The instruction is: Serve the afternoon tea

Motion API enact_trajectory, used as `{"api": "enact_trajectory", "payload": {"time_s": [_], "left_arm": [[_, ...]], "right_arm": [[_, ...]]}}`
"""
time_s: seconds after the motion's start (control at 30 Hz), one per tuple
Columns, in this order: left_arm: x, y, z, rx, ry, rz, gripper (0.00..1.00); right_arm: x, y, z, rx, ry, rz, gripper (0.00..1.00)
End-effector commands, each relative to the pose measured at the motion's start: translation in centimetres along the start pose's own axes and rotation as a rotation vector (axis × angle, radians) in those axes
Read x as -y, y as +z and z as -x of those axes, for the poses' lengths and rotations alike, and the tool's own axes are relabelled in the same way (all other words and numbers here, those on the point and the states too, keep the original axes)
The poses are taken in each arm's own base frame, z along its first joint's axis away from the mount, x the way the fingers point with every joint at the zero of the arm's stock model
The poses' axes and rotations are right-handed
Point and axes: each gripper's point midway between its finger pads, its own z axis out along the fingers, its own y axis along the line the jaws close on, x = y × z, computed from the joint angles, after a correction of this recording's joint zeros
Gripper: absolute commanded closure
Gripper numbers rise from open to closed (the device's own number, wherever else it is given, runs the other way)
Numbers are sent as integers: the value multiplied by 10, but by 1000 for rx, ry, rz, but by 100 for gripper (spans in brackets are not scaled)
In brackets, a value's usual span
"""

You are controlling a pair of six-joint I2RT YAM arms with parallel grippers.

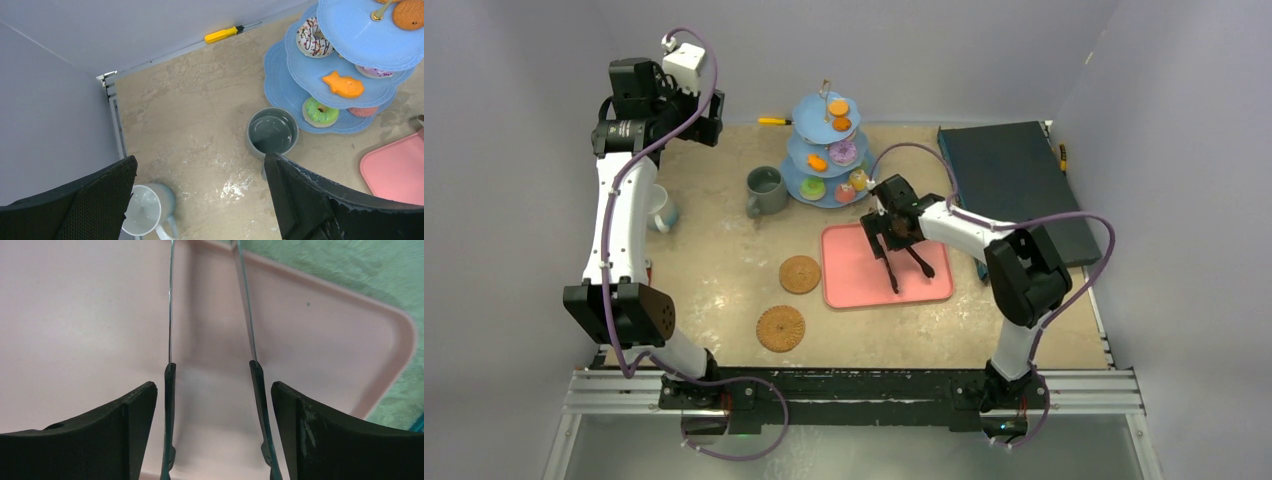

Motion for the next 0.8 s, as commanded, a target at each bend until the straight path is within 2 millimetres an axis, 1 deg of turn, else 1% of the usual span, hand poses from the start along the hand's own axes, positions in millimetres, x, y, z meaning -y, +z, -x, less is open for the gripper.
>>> {"api": "enact_trajectory", "payload": {"time_s": [0.0,0.03,0.1,0.13,0.2,0.27,0.3,0.4,0.47,0.57,0.7,0.77], "left_arm": [[-5,-12,9,32,13,22,1],[-5,-11,8,30,11,22,1],[-6,-11,7,27,9,23,1],[-6,-11,7,27,10,25,1],[-7,-12,8,27,10,28,1],[-7,-13,7,23,10,31,1],[-7,-13,7,21,11,32,1],[-8,-15,8,22,13,38,1],[-9,-15,7,18,15,43,1],[-9,-15,6,13,15,45,1],[-10,-12,-1,-6,12,48,1],[-10,-10,-5,-16,10,48,1]], "right_arm": [[-3,-51,56,217,28,-10,9],[-9,-59,61,242,25,-4,8],[-27,-71,70,286,14,23,6],[-41,-76,73,305,1,44,6],[-73,-79,75,328,-27,88,6],[-106,-75,75,341,-42,136,11],[-119,-71,75,342,-48,155,16],[-152,-54,76,340,-66,174,28],[-162,-38,77,342,-76,165,36],[-169,-26,79,356,-73,169,48],[-170,-13,79,369,-65,157,56],[-166,-6,74,365,-46,141,61]]}}
